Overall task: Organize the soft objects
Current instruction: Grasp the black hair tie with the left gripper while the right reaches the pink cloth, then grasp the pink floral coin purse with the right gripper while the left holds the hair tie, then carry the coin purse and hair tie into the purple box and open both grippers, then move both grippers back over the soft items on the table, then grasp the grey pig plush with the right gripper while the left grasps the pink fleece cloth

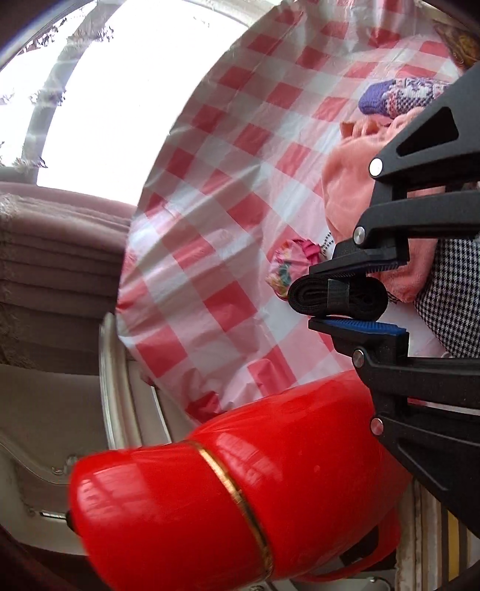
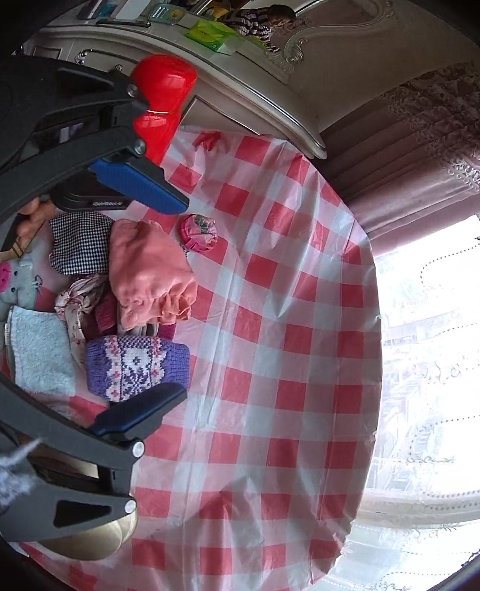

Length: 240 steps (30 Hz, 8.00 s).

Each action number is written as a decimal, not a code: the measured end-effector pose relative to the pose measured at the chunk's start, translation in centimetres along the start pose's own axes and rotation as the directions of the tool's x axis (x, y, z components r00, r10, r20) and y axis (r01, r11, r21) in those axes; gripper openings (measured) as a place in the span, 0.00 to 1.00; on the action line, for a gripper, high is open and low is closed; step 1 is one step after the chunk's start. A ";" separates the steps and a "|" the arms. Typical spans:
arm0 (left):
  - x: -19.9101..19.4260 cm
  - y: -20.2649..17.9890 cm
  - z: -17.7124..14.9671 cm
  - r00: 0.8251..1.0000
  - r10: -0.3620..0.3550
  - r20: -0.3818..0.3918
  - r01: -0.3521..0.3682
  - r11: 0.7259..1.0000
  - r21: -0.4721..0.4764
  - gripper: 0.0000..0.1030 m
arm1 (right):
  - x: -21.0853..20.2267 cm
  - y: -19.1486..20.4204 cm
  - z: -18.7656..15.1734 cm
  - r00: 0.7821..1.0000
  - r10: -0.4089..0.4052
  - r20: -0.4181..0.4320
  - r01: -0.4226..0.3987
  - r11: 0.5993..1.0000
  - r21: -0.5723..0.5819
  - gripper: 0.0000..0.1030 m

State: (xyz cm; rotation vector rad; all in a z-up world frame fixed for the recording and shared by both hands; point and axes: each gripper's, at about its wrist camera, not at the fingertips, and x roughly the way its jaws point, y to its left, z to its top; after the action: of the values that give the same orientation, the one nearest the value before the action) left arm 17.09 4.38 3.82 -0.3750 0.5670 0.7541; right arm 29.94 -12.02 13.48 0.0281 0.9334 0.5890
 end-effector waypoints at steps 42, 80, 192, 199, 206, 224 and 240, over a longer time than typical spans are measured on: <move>-6.8 12.3 -3.1 0.914 -0.388 -0.120 0.394 0.918 0.031 0.22 | 23.3 11.2 -1.7 0.970 -0.031 -0.241 -0.051 0.944 -0.326 0.75; -24.5 -3.6 -10.1 0.597 -0.755 -0.271 0.767 0.437 0.470 0.22 | -24.1 -19.7 -31.7 0.914 -0.400 0.067 0.350 0.862 0.368 0.75; -11.2 3.8 -7.6 0.585 -0.628 -0.513 0.794 0.573 0.203 0.64 | -11.2 -8.0 -28.3 0.973 -0.165 -0.159 0.177 0.982 0.067 0.89; -9.1 5.4 -6.4 0.627 -0.605 -0.491 0.750 0.638 0.173 0.64 | -6.9 -2.9 -25.3 0.977 -0.060 -0.204 0.059 0.998 -0.009 0.89; -8.1 6.6 -5.4 0.658 -0.596 -0.460 0.725 0.667 0.173 0.64 | -1.7 1.6 -23.4 0.963 -0.051 -0.264 0.027 0.995 -0.092 0.89; -5.3 7.1 -4.0 0.663 -0.599 -0.450 0.713 0.688 0.134 0.64 | 7.1 2.7 -21.2 0.917 -0.110 -0.383 0.083 0.993 -0.087 0.89; -0.7 -0.2 -1.3 0.767 -0.489 -0.415 0.627 0.708 0.325 0.64 | 6.1 1.7 -21.7 0.933 0.003 -0.359 -0.013 1.000 -0.026 0.54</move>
State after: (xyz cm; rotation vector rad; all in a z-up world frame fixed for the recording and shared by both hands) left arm 16.34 3.21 3.23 -0.2093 0.8403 -0.0560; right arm 15.36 -12.44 -3.77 -0.1051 1.2812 0.6264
